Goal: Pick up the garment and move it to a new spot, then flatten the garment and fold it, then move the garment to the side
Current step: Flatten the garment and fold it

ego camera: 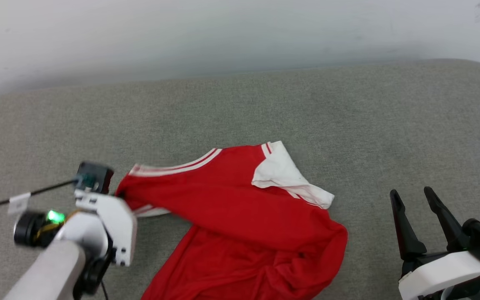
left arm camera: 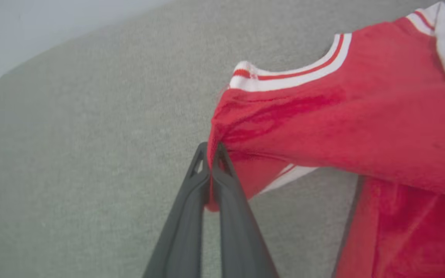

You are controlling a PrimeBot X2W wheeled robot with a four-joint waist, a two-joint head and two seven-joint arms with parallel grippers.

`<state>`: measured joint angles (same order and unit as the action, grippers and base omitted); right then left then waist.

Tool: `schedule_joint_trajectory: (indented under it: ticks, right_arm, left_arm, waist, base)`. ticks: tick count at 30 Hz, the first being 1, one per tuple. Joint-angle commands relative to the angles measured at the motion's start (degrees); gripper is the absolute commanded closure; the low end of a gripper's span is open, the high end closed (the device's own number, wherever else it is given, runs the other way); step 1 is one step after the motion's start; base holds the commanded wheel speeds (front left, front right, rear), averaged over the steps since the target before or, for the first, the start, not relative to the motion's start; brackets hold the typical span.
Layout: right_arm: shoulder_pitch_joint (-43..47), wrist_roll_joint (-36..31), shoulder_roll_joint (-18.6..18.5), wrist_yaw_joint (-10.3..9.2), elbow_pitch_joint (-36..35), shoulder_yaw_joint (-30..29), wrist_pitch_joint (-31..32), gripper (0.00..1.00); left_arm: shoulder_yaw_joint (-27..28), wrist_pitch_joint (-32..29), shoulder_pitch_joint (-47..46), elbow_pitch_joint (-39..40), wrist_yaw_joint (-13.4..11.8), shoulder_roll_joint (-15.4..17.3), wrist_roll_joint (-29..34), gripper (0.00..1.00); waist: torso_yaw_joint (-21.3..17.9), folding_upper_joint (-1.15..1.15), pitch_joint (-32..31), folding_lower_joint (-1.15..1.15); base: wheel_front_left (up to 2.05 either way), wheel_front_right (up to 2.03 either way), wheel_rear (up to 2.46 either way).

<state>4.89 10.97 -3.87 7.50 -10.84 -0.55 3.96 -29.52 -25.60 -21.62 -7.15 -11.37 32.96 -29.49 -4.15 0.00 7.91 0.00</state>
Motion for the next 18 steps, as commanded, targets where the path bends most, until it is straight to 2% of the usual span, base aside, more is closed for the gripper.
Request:
schedule_joint_trajectory:
  ticks: [1,5,6,7,8,9,12,18]
  right_arm:
    - [-0.7,-0.1,0.2,-0.02,-0.2,-0.2,-0.4,0.00]
    - [-1.2,0.0,0.3,-0.02,-0.1,-0.5,-0.4,0.00]
    - [-1.3,0.0,0.4,-0.02,0.0,-0.6,-0.4,0.00]
    - [-1.4,0.0,0.4,-0.02,0.0,-0.8,-0.3,0.00]
    - [-1.3,0.0,0.4,-0.02,0.0,-1.0,-0.3,0.00]
    - [-1.1,-0.1,0.4,-0.02,0.0,-1.2,-0.2,0.00]
    - [-0.5,-0.4,0.4,-0.02,0.0,-1.9,0.3,0.00]
    - [1.0,-0.8,0.5,-0.02,-0.5,-2.6,1.6,0.00]
  left_arm:
    - [1.1,0.8,3.2,-1.9,-0.7,-0.9,-2.4,1.00]
    - [1.8,3.3,8.2,-6.2,-0.4,-3.8,-6.3,1.00]
    - [1.8,3.7,9.4,-7.3,-0.1,-4.8,-7.4,0.96]
    - [1.6,4.1,10.5,-8.1,0.2,-5.6,-8.0,0.73]
    - [1.6,5.2,11.3,-8.8,0.3,-6.6,-8.3,0.44]
    - [1.7,6.2,11.9,-9.4,0.4,-7.3,-8.8,0.00]
    - [2.6,10.9,12.5,-9.7,0.2,-9.1,-9.0,0.00]
    - [4.8,22.3,12.4,-6.6,-0.8,-10.7,-6.9,0.00]
  waist:
    - [0.2,0.00,0.7,0.00]
    - [0.3,0.00,1.3,0.00]
    - [0.4,0.00,1.4,0.00]
    - [0.4,0.00,1.4,0.00]
    - [0.5,0.00,1.3,0.00]
    - [0.6,0.00,1.1,0.00]
    - [1.1,0.00,-0.1,0.00]
    - [2.1,0.00,-3.3,0.00]
  base:
    - [0.00,0.00,0.00]
    - [0.00,0.00,0.00]
    - [0.00,0.00,0.00]
    - [0.00,0.00,0.00]
    - [0.00,0.00,0.00]
    - [0.00,0.00,0.00]
    - [0.00,0.00,0.00]
    - [0.00,0.00,0.00]
